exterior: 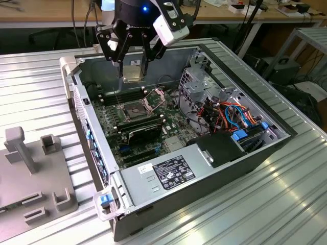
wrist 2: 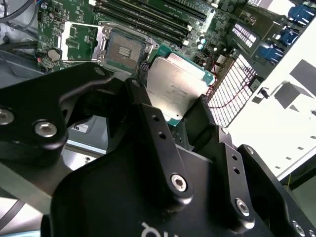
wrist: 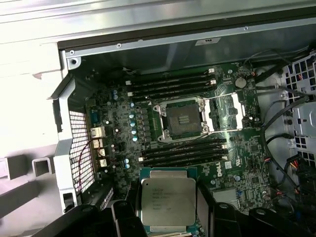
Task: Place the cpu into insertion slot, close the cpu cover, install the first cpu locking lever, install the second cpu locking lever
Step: 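Place the cpu into insertion slot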
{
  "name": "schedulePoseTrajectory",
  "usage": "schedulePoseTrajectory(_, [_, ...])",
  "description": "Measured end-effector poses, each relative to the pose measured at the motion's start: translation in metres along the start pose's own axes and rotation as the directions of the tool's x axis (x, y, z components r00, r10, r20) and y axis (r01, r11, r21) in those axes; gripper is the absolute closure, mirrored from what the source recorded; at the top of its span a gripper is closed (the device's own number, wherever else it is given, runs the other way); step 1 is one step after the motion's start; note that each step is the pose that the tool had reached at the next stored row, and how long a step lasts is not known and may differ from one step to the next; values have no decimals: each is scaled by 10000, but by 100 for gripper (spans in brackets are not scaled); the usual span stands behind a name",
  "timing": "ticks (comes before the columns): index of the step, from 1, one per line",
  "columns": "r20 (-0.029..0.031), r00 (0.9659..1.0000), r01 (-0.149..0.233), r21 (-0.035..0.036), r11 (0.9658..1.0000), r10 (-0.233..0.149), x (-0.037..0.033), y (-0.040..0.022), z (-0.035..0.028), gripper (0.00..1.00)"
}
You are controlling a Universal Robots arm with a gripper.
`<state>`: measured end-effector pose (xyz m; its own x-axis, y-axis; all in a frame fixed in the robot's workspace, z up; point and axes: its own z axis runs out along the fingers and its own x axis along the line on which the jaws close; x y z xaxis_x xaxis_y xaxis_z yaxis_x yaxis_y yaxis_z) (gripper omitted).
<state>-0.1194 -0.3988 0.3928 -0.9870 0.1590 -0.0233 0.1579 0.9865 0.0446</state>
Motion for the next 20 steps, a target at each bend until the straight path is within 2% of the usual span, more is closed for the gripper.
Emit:
schedulePoseTrajectory(3, [0, 10000, -1, 0, 10000, 1, -15, 6, 1, 45])
schedulePoseTrajectory(8, [2, 10000, -7, 10, 10000, 7, -69, 53, 7, 45])
schedulePoseTrajectory(17, [8, 10000, -83, 19, 10000, 83, -104, 59, 9, 45])
schedulePoseTrajectory(20, [18, 9995, -308, 28, 9995, 307, -125, 65, 10, 45])
